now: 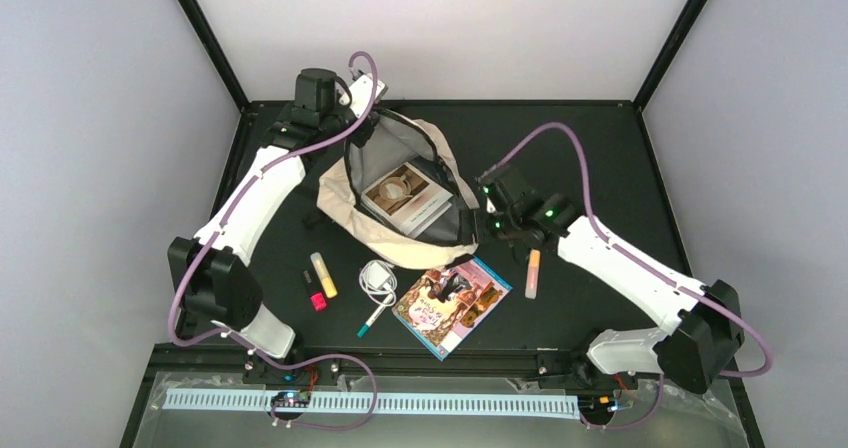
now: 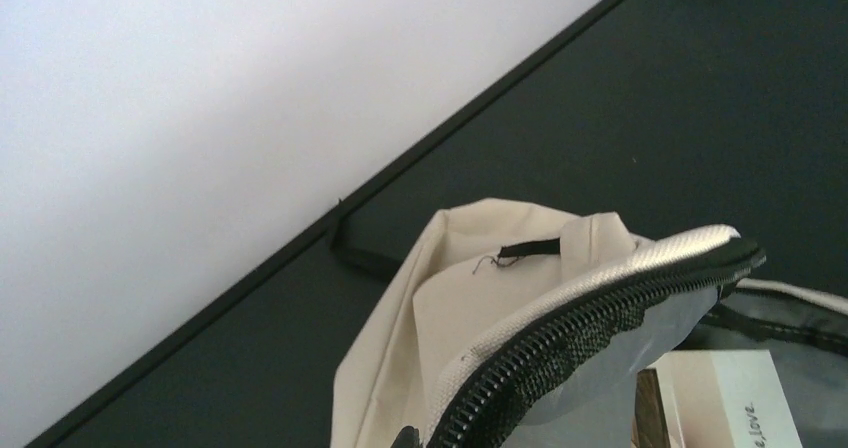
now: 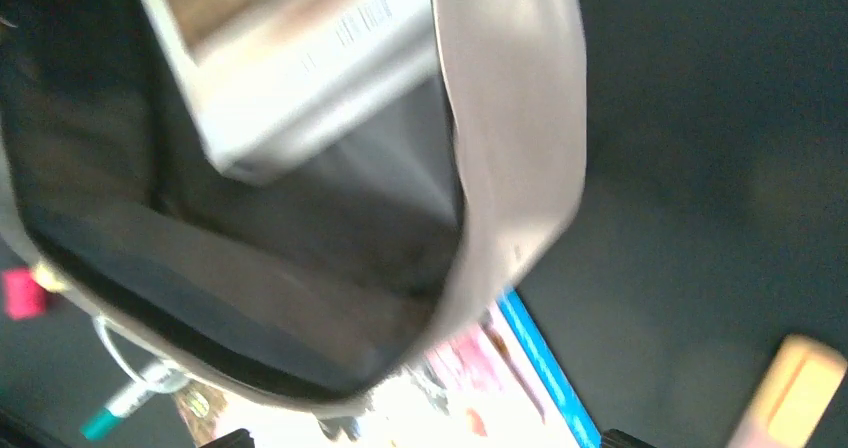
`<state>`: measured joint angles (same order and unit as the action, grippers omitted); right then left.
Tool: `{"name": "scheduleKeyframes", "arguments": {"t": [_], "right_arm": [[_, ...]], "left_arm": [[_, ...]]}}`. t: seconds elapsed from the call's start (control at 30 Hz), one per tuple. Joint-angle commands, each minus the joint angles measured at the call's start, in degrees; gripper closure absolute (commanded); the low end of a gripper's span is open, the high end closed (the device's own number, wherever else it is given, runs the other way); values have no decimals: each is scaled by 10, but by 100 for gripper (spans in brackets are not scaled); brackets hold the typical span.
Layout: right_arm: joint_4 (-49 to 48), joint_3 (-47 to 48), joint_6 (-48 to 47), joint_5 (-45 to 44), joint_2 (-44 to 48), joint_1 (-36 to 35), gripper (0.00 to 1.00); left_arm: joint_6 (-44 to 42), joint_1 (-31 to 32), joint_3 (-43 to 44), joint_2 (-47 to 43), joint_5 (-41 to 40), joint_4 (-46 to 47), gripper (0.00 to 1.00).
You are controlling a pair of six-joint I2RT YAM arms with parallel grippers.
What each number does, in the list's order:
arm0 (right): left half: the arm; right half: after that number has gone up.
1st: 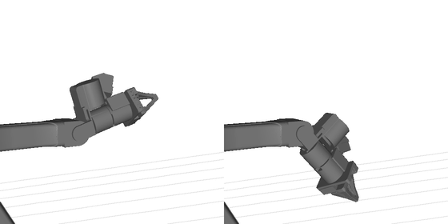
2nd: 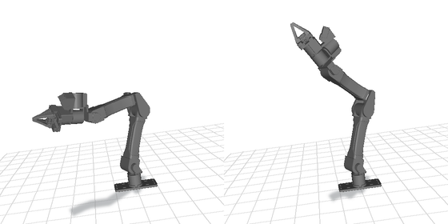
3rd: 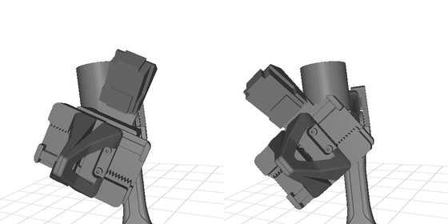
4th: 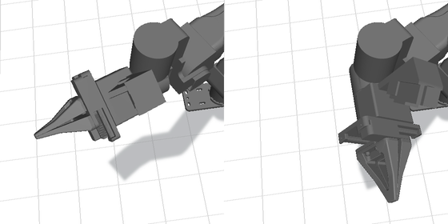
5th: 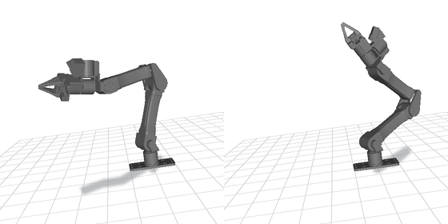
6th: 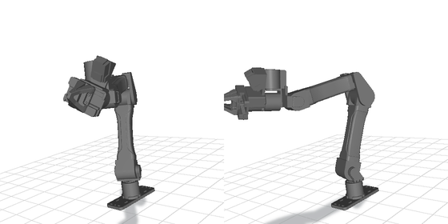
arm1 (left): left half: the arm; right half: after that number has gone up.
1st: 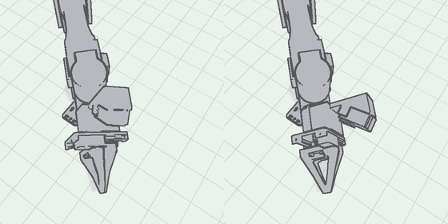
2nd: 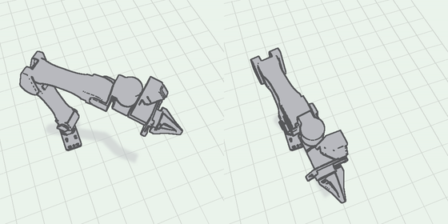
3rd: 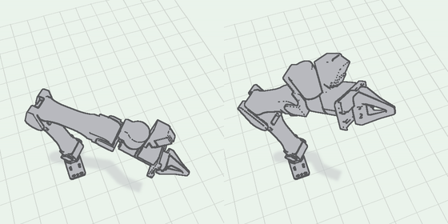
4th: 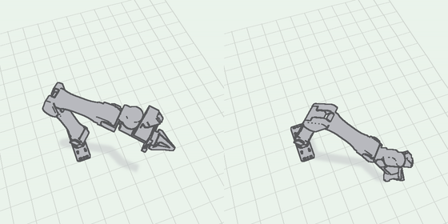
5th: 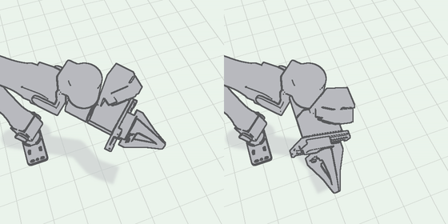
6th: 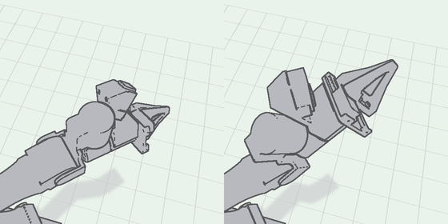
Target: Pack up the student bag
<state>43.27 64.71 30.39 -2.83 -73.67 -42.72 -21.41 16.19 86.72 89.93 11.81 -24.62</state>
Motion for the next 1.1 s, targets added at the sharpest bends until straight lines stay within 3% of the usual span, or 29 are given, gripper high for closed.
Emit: {"name": "scheduleKeyframes", "arguments": {"t": [0.0, 0.2, 0.4, 0.53, 0.63, 0.83, 1.0, 1.07], "right_arm": [[-16, -91, 49, 101, 10, 27, 13], [-117, -175, 63, 180, -21, 66, 32], [-187, -245, 53, 246, -57, 114, 41], [-206, -260, 50, 243, -78, 117, 44], [-208, -262, 43, 232, -93, 116, 45], [-206, -268, 32, 221, -107, 117, 46], [-211, -271, 28, 224, -106, 117, 46], [-212, -270, 27, 225, -107, 116, 46]], "left_arm": [[-12, -6, -24, -31, 11, 18, 98], [-14, -5, -56, -43, 9, 5, 98], [-12, -5, -84, -50, 31, 1, 98], [-15, -5, -88, -42, 29, -7, 95], [-17, -5, -83, -39, 42, -24, 81], [-46, -1, -84, -73, 82, -47, 34], [-84, 9, -94, -154, 146, -65, 13], [-102, 15, -72, -162, 174, -120, 7]]}}
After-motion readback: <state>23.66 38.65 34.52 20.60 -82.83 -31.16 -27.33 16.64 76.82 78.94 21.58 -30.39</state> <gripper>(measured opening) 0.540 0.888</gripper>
